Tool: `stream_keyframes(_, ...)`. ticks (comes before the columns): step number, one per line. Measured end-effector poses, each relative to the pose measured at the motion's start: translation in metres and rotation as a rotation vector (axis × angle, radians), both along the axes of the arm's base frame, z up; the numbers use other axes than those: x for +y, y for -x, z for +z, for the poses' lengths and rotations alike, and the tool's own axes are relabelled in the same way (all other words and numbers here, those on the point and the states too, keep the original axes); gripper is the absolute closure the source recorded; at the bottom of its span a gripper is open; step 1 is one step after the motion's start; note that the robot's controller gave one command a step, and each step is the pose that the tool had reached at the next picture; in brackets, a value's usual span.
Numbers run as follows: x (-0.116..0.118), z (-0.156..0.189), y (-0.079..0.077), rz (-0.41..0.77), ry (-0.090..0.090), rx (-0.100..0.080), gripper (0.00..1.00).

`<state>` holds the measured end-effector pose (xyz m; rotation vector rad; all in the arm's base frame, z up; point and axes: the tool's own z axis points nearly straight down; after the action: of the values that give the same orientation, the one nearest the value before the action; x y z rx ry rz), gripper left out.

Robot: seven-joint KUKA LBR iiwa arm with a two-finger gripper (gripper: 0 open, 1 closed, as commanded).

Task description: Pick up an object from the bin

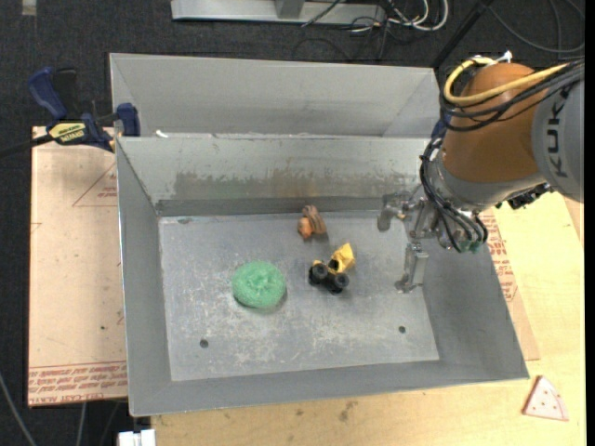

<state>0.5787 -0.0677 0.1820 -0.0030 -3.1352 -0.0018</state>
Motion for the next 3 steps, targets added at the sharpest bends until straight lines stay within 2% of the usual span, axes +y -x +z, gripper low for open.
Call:
stream_keyframes(1, 0.0, 0.005, -0.002, 0.002, 0.001, -0.008, 0.0)
stream_keyframes(2, 0.026, -0.045, -0.016, 0.177, 0.0, -0.01, 0.0)
stream_keyframes(3, 0.064, -0.041, -0.019, 0.331, -0.001, -0.007, 0.0)
